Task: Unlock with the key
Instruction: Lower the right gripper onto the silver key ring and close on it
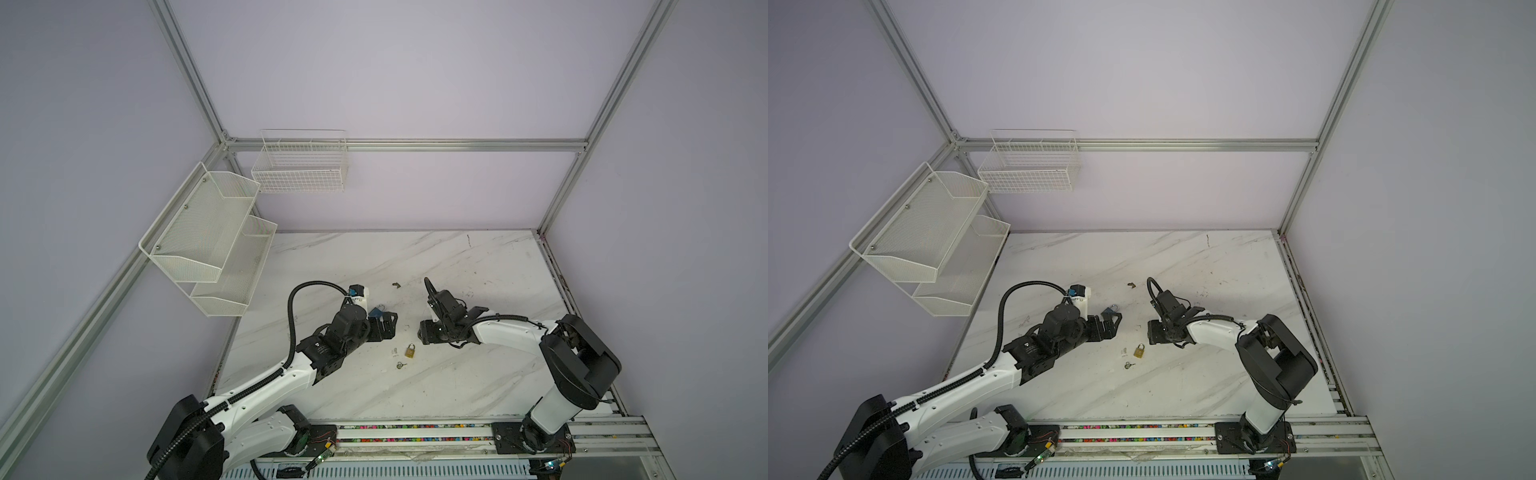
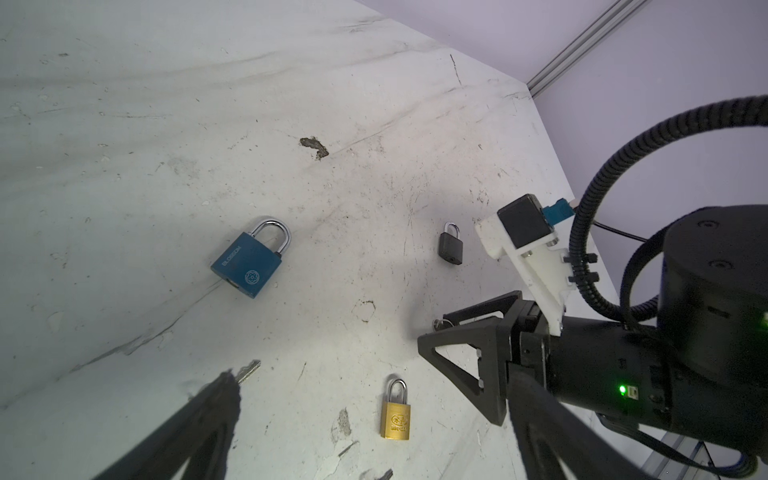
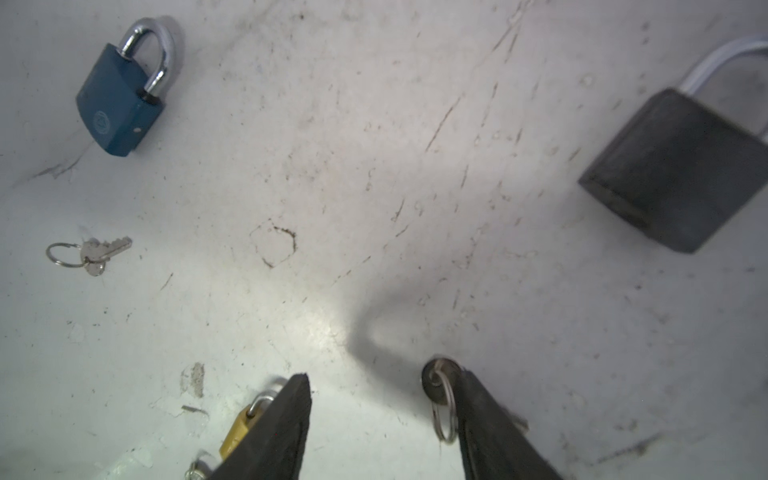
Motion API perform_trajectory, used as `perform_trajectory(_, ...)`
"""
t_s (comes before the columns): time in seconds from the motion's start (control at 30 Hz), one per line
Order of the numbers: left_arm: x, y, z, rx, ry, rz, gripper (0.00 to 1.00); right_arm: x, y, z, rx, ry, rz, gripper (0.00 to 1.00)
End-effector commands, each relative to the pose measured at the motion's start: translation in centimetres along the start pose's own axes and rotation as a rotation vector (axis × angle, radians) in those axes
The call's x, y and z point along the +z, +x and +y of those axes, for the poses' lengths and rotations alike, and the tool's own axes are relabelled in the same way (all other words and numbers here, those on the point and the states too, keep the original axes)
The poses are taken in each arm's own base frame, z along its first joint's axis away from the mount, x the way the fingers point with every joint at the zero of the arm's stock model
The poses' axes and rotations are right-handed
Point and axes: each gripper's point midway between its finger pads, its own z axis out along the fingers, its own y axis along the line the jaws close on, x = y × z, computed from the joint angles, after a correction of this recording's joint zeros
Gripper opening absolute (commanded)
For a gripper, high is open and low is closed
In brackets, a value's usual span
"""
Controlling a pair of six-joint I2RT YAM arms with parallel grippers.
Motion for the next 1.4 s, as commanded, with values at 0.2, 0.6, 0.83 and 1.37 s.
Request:
perform_trajectory(0.2,-1.6,-3.6,-2.2,-0.036,0.046,-0.099,1.00,-0.5,-0.4,0.4,-0.039,0.066,-0.018,0.50)
perform_trajectory(0.6,-1.9,-3.5,-2.1,-0.045,0.046,-0.096,1.00,-0.3,0.2,-0.5,-0.066,0.164,-0.007,0.35)
perform_trajectory(0.83,-1.7,-3.6,-2.4,-0.045,0.053,-0.088,1.00,-0.2,0.2,-0.1,-0.076,0.159,-0.007,0.35)
perform_trajectory(1.37,-1.5,-3.5,-3.3,-0.058,0.084,-0.065,1.00,0.0,1.4,-1.8,-0.099,0.233,0.016,0.28)
